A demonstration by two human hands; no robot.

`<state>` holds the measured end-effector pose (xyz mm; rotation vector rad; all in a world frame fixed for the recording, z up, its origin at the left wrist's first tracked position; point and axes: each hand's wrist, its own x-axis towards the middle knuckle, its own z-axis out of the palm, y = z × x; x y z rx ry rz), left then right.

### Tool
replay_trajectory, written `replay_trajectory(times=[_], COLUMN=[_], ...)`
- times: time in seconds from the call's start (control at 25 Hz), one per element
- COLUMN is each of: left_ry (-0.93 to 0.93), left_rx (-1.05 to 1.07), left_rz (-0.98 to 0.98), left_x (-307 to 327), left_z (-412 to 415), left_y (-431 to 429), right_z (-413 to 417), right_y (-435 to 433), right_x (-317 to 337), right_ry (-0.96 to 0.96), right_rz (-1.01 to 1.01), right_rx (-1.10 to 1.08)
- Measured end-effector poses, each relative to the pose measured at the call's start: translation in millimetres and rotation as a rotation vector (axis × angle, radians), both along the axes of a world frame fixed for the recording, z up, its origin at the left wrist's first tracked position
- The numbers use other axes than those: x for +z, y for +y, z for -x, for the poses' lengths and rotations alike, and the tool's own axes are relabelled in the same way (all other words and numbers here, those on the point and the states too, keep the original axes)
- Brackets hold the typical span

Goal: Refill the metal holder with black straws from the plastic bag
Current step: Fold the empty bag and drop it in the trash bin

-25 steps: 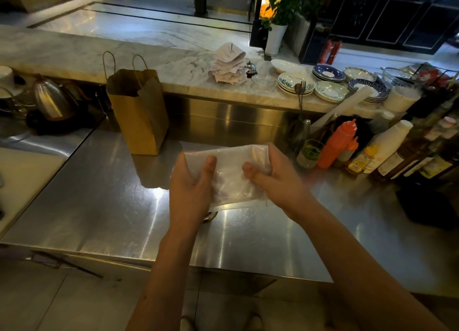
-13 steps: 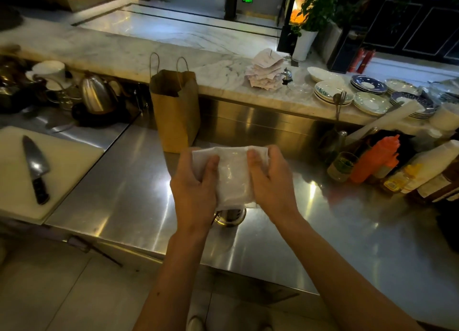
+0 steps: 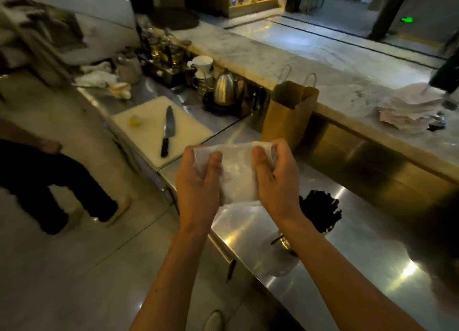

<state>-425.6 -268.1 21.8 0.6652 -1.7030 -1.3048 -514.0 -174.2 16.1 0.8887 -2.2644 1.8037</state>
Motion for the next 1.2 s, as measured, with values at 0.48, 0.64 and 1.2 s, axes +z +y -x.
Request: replay_trajectory(times=[0.48,0.64,1.2], left_ry=[0.029,0.007,0.166], left_rx=[0.709,0.887,0.940], left_rz=[-0.090,-0.101,-0.329], left_x=[-11.9,-20.7,-32.9], left_z=[-142.9,-204.1,-433.0], left_y=[73.4,113.5,269.8], right_z=[-78.2,-138.2,-376.7], right_y=[-18.7,-5.1,78.6], right_x=[-2.4,-7.0,-13.2], right_ry=[-0.159,-0.217,-0.293], right_rz=[0.006,0.000,-0.126], right_rx=[0.869,1.079,1.396])
